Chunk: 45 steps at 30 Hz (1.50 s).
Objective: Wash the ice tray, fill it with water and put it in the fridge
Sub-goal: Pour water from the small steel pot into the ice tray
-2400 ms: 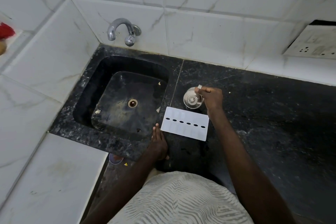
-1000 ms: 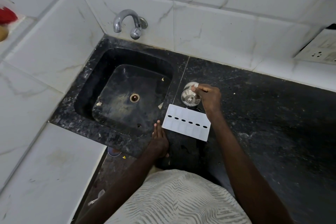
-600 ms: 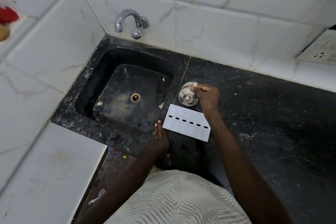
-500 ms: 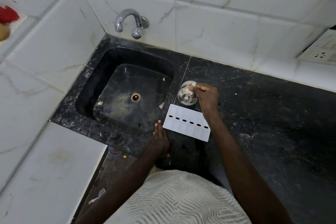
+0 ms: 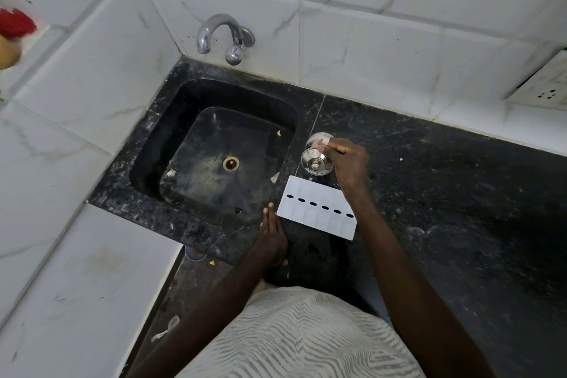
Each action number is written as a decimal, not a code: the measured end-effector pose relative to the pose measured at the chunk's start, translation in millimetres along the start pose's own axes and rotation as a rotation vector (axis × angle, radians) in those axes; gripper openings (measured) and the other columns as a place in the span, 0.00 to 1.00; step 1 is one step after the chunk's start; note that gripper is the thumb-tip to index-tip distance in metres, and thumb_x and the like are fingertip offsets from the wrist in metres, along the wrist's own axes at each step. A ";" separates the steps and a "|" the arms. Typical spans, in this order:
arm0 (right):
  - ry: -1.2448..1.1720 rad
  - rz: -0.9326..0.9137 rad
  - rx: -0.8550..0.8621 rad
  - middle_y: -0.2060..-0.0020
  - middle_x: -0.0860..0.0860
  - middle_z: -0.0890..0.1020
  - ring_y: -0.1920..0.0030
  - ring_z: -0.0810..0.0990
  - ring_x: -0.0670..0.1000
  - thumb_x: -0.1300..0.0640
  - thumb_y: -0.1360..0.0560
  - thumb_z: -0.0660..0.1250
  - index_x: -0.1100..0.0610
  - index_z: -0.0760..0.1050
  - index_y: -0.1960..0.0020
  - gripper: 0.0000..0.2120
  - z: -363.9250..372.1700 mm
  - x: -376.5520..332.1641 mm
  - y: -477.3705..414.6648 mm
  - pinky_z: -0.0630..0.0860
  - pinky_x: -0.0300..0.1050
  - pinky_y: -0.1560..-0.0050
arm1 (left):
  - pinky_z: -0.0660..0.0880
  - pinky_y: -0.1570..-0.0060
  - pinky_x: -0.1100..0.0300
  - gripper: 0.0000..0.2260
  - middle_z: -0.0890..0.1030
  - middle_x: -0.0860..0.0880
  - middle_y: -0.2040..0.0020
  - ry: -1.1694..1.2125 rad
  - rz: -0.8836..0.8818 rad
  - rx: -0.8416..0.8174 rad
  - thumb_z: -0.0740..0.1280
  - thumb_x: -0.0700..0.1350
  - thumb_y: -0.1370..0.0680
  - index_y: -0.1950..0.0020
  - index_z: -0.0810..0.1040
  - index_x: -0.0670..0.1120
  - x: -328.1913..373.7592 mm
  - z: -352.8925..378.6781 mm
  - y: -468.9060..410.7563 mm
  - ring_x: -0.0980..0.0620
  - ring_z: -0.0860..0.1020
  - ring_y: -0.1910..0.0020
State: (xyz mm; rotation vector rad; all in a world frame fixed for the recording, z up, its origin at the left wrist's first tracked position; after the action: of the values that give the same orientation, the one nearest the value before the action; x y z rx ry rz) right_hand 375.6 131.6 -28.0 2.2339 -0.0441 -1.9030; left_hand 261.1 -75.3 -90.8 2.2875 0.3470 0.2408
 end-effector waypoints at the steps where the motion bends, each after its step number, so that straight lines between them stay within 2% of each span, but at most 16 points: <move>1: -0.003 -0.004 -0.004 0.53 0.48 0.88 0.52 0.87 0.47 0.62 0.30 0.81 0.57 0.88 0.48 0.11 0.2 -0.4 0.0 0.85 0.45 0.48 | 0.44 0.18 0.42 0.58 0.31 0.29 0.21 0.009 -0.004 0.003 0.77 0.52 0.25 0.20 0.35 0.28 0.5 -0.2 0.0 0.30 0.33 0.19; 5: 0.004 -0.020 -0.012 0.54 0.44 0.88 0.52 0.87 0.44 0.62 0.30 0.81 0.55 0.88 0.48 0.11 1.7 -1.7 0.5 0.85 0.43 0.48 | 0.44 0.18 0.43 0.58 0.30 0.30 0.20 0.019 -0.008 -0.005 0.77 0.50 0.25 0.20 0.34 0.29 0.5 -0.6 1.5 0.31 0.33 0.19; 12: 0.013 -0.021 -0.026 0.51 0.48 0.88 0.50 0.87 0.47 0.62 0.29 0.81 0.57 0.88 0.48 0.11 3.0 -1.6 0.4 0.85 0.48 0.45 | 0.44 0.18 0.42 0.57 0.31 0.30 0.20 0.015 0.005 0.002 0.77 0.50 0.25 0.20 0.35 0.29 0.6 -0.4 2.2 0.31 0.33 0.19; 21: 0.088 0.049 0.016 0.56 0.49 0.88 0.54 0.88 0.50 0.60 0.29 0.81 0.59 0.88 0.49 0.09 11.2 -2.9 -9.9 0.85 0.53 0.48 | 0.45 0.18 0.40 0.58 0.32 0.27 0.21 -0.004 0.034 0.025 0.77 0.52 0.25 0.21 0.36 0.27 -2.3 4.6 -2.1 0.27 0.34 0.20; 23: 0.099 0.050 0.012 0.58 0.47 0.88 0.56 0.88 0.49 0.60 0.29 0.81 0.58 0.88 0.49 0.09 15.1 -4.8 -11.4 0.86 0.50 0.52 | 0.45 0.19 0.40 0.58 0.32 0.27 0.21 -0.009 0.036 0.030 0.77 0.51 0.25 0.21 0.36 0.27 -2.6 6.0 -3.2 0.27 0.34 0.20; 25: 0.117 0.034 0.010 0.61 0.43 0.87 0.60 0.86 0.43 0.60 0.29 0.81 0.58 0.88 0.49 0.09 19.7 -5.9 -12.4 0.84 0.44 0.56 | 0.45 0.19 0.40 0.57 0.32 0.27 0.21 -0.007 0.037 0.032 0.77 0.51 0.25 0.21 0.36 0.27 -3.3 7.5 -4.5 0.27 0.34 0.20; 27: 0.143 0.016 0.001 0.62 0.40 0.86 0.61 0.85 0.40 0.59 0.29 0.81 0.58 0.88 0.49 0.09 24.1 -6.6 -11.8 0.82 0.42 0.57 | 0.47 0.19 0.39 0.57 0.32 0.26 0.21 -0.024 0.046 0.038 0.76 0.53 0.25 0.21 0.37 0.27 -3.4 8.8 -4.9 0.26 0.35 0.20; 31: 0.197 -0.022 -0.038 0.55 0.52 0.88 0.54 0.87 0.51 0.60 0.29 0.81 0.61 0.88 0.48 0.10 32.4 -10.7 -12.2 0.84 0.50 0.49 | 0.48 0.18 0.39 0.56 0.33 0.26 0.21 -0.038 0.039 0.040 0.76 0.52 0.25 0.21 0.37 0.26 -3.4 9.6 -6.3 0.26 0.35 0.20; 33: 0.227 -0.073 -0.050 0.54 0.53 0.88 0.53 0.87 0.52 0.60 0.29 0.81 0.62 0.88 0.49 0.10 35.9 -13.3 -10.6 0.84 0.52 0.48 | 0.48 0.18 0.39 0.57 0.32 0.27 0.21 -0.040 0.033 0.039 0.77 0.52 0.25 0.21 0.37 0.27 -3.7 9.5 -6.7 0.27 0.35 0.20; 37: 0.260 -0.137 -0.073 0.52 0.54 0.88 0.52 0.86 0.51 0.61 0.28 0.80 0.62 0.88 0.48 0.10 40.7 -14.1 -4.7 0.82 0.42 0.49 | 0.47 0.18 0.40 0.57 0.31 0.28 0.21 -0.014 0.016 0.027 0.78 0.49 0.26 0.21 0.36 0.27 -1.9 9.5 -7.6 0.28 0.34 0.20; 41: 0.253 -0.153 -0.089 0.53 0.54 0.88 0.53 0.86 0.50 0.61 0.29 0.80 0.62 0.88 0.49 0.10 41.5 -14.0 -6.5 0.80 0.37 0.50 | 0.47 0.18 0.40 0.57 0.31 0.28 0.21 -0.020 0.008 0.036 0.77 0.50 0.26 0.21 0.36 0.27 -1.5 9.8 -7.1 0.28 0.34 0.20; 45: 0.253 -0.161 -0.090 0.53 0.52 0.88 0.56 0.84 0.42 0.62 0.29 0.80 0.63 0.88 0.48 0.10 42.3 -13.6 -7.7 0.77 0.27 0.54 | 0.47 0.19 0.39 0.58 0.30 0.28 0.22 -0.017 0.011 0.027 0.78 0.50 0.26 0.21 0.35 0.27 -2.6 9.1 -7.3 0.28 0.34 0.20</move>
State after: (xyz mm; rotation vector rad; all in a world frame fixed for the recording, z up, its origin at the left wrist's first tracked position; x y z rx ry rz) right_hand 331.1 135.4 -22.3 2.4613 0.2618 -1.6411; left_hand 260.0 -77.7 -102.5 2.3171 0.3314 0.2234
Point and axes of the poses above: each hand's wrist, its own y-axis away from the middle knuckle, its own z-axis out of the palm, x = y × z, the point moved 2 cm from there along -y, towards the middle knuckle
